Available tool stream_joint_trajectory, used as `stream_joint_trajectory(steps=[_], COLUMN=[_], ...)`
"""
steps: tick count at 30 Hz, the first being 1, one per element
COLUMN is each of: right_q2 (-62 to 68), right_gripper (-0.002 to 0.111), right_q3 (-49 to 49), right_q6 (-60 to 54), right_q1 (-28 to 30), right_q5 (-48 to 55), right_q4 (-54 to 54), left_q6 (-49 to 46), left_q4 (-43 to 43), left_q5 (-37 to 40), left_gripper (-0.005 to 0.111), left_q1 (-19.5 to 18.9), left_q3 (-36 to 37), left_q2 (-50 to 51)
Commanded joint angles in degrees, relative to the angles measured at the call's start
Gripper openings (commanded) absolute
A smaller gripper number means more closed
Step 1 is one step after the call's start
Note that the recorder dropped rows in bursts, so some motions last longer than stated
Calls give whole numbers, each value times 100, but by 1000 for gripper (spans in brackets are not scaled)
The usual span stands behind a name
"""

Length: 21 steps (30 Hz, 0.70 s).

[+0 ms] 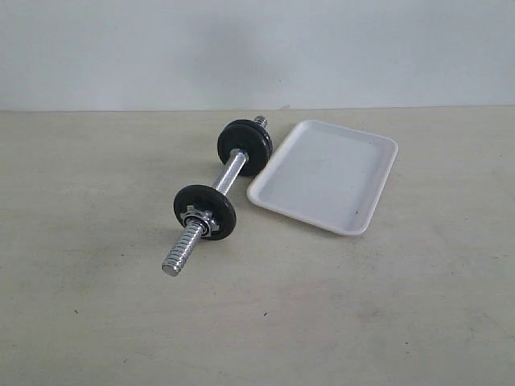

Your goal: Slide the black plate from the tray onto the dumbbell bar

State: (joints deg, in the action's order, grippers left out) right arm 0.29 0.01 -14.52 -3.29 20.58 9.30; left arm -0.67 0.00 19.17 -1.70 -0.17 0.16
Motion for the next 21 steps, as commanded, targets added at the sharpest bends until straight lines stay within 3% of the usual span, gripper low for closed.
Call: stream_joint_trajectory(steps=[1, 21], right_q2=[-29, -29], right_gripper=[3, 3], right_q3=[-1, -1], right_q6=[32, 46], right_q1=[457, 675], right_q5=[-15, 47], right_q4=[-40, -104], left_q6=[-24, -24], left_q4=[0, 0], left_q5=[-64, -80], left_gripper=[4, 4], left_q1=[24, 24], left_q3=[17, 17], left_q2=[-16, -16])
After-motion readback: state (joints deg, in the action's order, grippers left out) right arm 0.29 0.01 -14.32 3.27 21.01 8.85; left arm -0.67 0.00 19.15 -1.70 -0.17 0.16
